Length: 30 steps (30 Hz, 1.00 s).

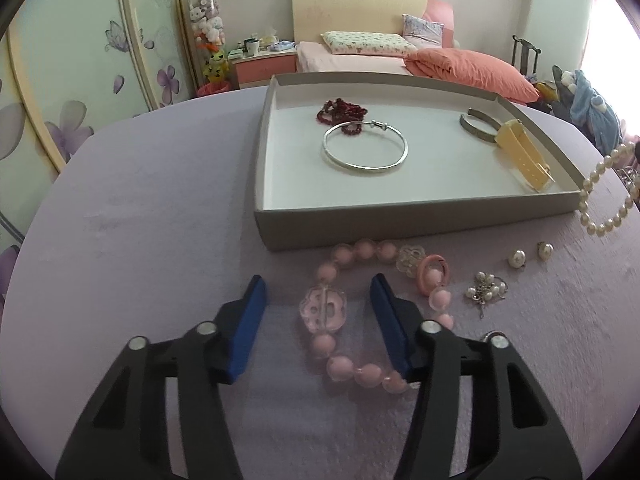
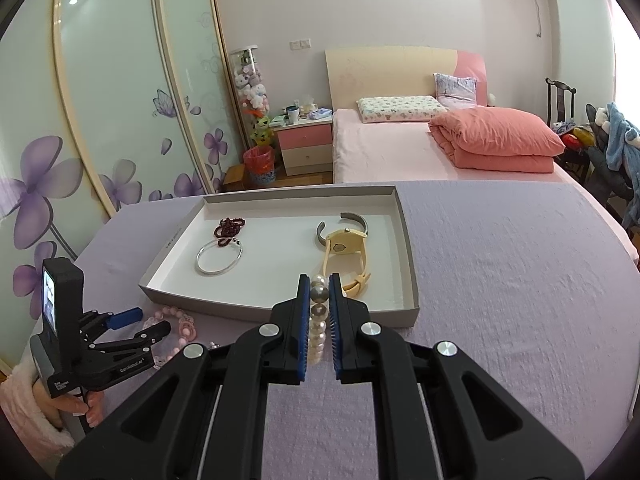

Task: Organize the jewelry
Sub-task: 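Lift pearl bracelet with right tool while left tool grasps pink bead bracelet, then release pearl bracelet into tray from right tool while left tool carries pink bracelet over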

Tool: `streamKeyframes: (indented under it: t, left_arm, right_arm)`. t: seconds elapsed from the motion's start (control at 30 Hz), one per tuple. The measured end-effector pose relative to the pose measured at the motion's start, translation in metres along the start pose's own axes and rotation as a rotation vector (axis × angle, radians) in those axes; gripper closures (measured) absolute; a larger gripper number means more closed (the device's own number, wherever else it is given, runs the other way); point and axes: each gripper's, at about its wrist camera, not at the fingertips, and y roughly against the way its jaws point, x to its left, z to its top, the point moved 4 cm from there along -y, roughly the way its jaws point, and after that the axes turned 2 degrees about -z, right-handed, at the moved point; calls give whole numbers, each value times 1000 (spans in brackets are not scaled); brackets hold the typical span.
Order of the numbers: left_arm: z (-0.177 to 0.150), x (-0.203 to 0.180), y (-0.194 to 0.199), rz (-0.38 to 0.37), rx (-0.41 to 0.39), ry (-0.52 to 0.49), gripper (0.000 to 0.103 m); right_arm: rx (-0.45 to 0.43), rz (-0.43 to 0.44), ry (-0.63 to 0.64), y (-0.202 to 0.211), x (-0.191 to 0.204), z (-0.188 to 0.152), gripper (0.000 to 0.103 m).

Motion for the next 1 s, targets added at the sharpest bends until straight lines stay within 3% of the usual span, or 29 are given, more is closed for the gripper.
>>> streamKeyframes:
  t: [0.07, 0.3, 0.67, 1.0]
  left_arm:
    - [-1, -4, 2, 1, -6, -18, 80]
    - [-5, 3, 17, -25, -36, -6, 81]
    - [17, 0, 92, -92, -229, -15, 81]
    - [42, -1, 127, -110, -316, 11, 81]
  right_arm:
    - [-3, 2, -1, 1, 1, 1, 93]
    - [-27, 9, -3, 11, 0, 5, 93]
    - [-65, 21, 2, 23, 9, 15, 93]
    - [-88, 37, 19, 28, 20, 24, 93]
